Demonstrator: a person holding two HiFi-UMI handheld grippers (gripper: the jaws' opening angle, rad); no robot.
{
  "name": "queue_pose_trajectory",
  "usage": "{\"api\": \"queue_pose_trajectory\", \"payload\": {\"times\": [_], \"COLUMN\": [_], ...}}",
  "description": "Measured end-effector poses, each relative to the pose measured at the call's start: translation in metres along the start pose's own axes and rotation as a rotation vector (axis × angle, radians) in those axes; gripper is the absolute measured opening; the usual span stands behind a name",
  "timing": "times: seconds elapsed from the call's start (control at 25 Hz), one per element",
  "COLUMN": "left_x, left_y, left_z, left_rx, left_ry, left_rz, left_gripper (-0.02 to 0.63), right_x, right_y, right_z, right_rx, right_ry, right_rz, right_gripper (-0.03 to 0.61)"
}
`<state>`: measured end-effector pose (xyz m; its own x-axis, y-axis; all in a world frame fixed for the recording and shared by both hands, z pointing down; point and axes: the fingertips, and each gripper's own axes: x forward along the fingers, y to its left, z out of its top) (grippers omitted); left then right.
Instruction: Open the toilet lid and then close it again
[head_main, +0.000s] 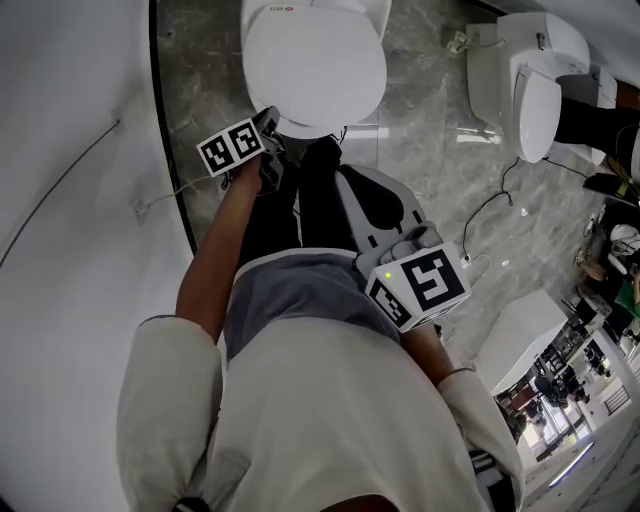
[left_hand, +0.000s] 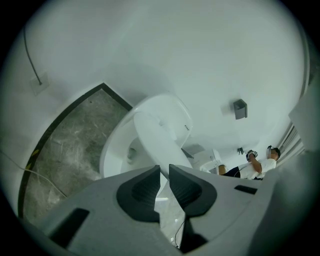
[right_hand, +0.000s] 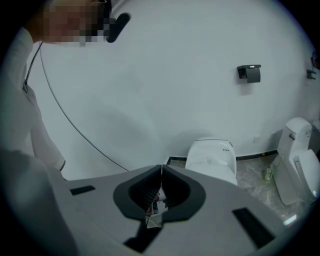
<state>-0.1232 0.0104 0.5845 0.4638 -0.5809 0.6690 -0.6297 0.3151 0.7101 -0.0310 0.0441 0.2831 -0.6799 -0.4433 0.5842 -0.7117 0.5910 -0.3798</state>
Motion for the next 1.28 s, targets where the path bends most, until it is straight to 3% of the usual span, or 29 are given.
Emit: {"api": "queue_pose_trajectory", "payload": {"times": [0.6, 1.28], "left_x": [-0.013, -0.014], "left_y": [-0.040, -0.081], "left_z": [0.035, 0.086], "left_rx": [0.026, 0.063], "left_ry": [-0.054, -0.149], "left_rz": [-0.028, -0.033], "left_gripper": [0.049, 0.054], "right_x": [-0.037, -0.045], "right_y": [0.010, 0.000], "right_z": [0.021, 0.046], "right_rx": [-0.076, -0.093], "right_ry": [-0.060, -0.106], "right_rz": [-0.048, -0.002], "right_gripper": [0.011, 0.011]}}
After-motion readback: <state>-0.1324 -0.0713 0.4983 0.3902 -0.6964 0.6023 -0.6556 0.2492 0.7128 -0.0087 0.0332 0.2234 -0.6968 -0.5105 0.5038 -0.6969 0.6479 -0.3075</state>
